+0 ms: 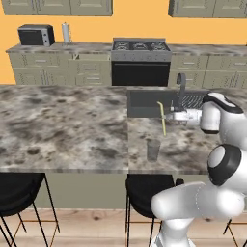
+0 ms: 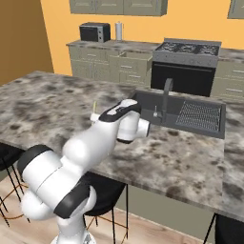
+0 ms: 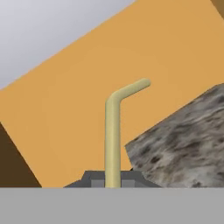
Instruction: Take a straw from the drawer in front and place it inside the glass cup on the dining counter.
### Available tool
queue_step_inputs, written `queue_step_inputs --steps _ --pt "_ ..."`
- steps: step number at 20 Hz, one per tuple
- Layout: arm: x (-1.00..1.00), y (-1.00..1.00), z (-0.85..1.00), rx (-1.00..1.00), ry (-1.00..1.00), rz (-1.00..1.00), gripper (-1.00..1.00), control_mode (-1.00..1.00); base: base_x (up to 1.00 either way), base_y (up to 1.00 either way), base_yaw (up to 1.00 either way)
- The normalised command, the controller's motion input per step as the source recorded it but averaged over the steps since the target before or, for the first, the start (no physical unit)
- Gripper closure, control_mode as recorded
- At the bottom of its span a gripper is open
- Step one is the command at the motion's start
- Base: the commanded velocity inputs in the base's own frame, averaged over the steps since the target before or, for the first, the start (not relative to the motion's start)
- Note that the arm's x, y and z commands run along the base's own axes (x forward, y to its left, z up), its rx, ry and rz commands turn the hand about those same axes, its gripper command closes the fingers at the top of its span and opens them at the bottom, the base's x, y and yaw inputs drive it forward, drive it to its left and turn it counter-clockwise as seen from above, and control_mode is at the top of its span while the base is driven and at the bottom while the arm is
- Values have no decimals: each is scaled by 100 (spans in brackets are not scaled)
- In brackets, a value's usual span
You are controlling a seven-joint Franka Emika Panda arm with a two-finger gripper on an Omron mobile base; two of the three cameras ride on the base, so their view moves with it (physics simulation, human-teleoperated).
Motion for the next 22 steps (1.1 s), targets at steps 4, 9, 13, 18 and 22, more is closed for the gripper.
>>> queue_step_inputs --steps 4,9,13,18,22 --pt "0 0 -2 10 -25 21 100 -100 0 0 0" --pt "-7 1 -12 4 -37 16 100 -100 0 0 0" --pt "-5 0 -11 3 -31 12 100 -100 0 0 0" --pt "0 3 -13 5 -9 8 100 -100 0 0 0" --pt "0 9 -19 7 0 2 100 -100 0 0 0"
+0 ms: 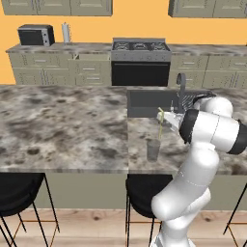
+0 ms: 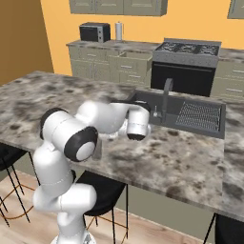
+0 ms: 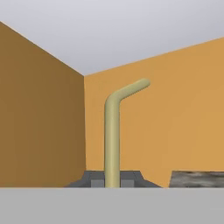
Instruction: Take a straw from the drawer in front and place it inside the glass cup on the dining counter.
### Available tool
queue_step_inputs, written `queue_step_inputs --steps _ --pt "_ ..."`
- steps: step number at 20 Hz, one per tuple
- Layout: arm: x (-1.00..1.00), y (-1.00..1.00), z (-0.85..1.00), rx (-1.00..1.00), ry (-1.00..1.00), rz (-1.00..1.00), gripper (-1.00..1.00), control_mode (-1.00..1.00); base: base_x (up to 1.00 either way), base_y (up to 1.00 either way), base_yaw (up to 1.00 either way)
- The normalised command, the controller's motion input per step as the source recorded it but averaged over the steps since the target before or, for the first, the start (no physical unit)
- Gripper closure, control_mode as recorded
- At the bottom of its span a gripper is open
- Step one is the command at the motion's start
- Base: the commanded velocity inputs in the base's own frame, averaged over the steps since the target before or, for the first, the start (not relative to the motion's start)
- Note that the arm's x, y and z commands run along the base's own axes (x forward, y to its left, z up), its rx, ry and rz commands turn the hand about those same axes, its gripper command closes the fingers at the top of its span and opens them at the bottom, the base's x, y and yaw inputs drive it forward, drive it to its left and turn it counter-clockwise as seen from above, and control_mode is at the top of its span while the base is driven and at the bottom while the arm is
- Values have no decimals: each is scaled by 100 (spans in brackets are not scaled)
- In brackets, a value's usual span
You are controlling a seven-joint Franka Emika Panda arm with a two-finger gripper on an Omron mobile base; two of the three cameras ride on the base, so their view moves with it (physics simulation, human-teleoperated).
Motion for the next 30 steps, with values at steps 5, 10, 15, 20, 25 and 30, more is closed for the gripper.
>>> queue_step_inputs --steps 5,10,15,20,25,30 --pt "0 9 -18 5 0 0 100 -100 0 0 0" --pt "0 0 -14 0 0 0 100 -100 0 0 0" --pt "4 0 -14 0 0 0 100 -100 0 0 0" --pt "17 0 -18 0 0 0 100 -100 0 0 0" --pt "26 0 -21 0 0 0 100 -100 0 0 0" --pt "25 0 -26 0 0 0 100 -100 0 0 0"
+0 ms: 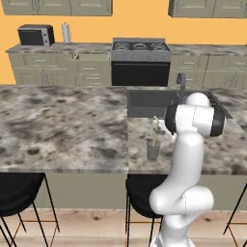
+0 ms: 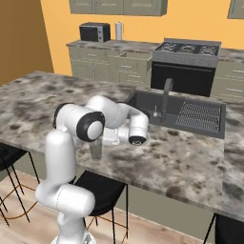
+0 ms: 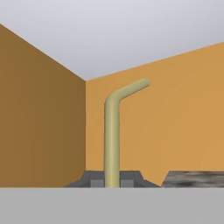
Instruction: Take a straw from the drawer in front and place it inside the glass cup on the dining counter.
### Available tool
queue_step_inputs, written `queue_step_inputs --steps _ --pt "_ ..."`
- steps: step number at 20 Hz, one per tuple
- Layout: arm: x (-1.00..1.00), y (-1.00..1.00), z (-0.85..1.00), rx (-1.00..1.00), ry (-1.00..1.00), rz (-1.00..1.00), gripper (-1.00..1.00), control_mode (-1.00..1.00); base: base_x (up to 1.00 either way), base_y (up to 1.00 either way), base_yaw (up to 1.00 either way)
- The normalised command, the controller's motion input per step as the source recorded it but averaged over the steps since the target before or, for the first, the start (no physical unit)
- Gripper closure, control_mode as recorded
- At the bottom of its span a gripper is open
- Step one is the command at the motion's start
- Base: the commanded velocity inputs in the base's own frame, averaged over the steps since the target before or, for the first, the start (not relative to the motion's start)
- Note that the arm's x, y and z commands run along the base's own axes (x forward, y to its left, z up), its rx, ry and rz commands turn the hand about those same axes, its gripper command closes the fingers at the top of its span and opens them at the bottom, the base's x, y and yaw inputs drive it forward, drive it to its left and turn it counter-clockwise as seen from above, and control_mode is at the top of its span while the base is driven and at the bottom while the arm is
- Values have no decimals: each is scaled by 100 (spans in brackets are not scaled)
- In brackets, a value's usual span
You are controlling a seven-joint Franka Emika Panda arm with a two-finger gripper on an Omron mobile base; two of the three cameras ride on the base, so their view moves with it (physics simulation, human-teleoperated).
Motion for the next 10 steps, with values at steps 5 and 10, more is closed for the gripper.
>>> queue_step_inputs --steps 5,10 --pt "0 0 -28 0 0 0 100 -100 0 0 0" --pt "4 0 -18 0 0 0 100 -100 0 0 0"
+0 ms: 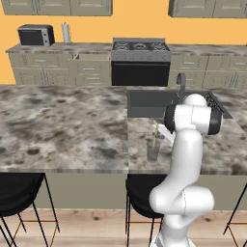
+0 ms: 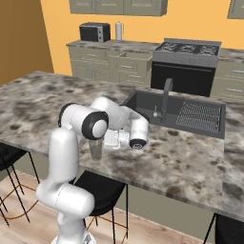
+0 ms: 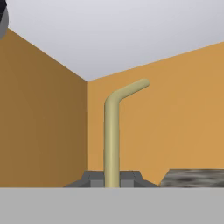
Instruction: Take a straw from the drawer in front and place it inside the glass cup on the dining counter.
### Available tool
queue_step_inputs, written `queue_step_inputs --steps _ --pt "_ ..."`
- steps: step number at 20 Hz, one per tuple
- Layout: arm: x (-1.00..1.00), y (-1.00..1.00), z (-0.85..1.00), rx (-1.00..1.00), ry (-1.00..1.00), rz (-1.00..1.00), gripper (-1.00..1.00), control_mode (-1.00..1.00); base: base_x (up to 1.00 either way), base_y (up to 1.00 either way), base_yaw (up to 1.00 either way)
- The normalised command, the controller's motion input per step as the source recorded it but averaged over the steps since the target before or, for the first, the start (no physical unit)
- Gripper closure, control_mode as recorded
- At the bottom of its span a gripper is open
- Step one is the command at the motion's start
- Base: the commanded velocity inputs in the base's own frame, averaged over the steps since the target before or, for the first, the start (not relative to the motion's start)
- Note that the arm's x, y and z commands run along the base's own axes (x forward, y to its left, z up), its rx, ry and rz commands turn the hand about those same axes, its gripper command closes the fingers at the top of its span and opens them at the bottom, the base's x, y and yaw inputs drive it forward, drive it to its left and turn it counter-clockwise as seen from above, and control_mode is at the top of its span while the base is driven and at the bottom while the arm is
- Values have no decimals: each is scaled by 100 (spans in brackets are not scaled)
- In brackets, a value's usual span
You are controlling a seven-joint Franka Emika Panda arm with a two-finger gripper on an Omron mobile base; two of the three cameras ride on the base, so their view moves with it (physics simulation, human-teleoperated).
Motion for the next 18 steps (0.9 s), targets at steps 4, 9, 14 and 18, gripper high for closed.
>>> queue_step_inputs --steps 4,9,14,18 --pt "7 0 -14 0 0 0 100 -100 0 0 0" --pt "0 9 -10 -4 0 0 -100 -100 0 0 0" --pt "0 1 0 -7 -1 0 -100 -100 0 0 0" --pt "0 0 0 -16 -5 0 -100 -100 0 0 0"
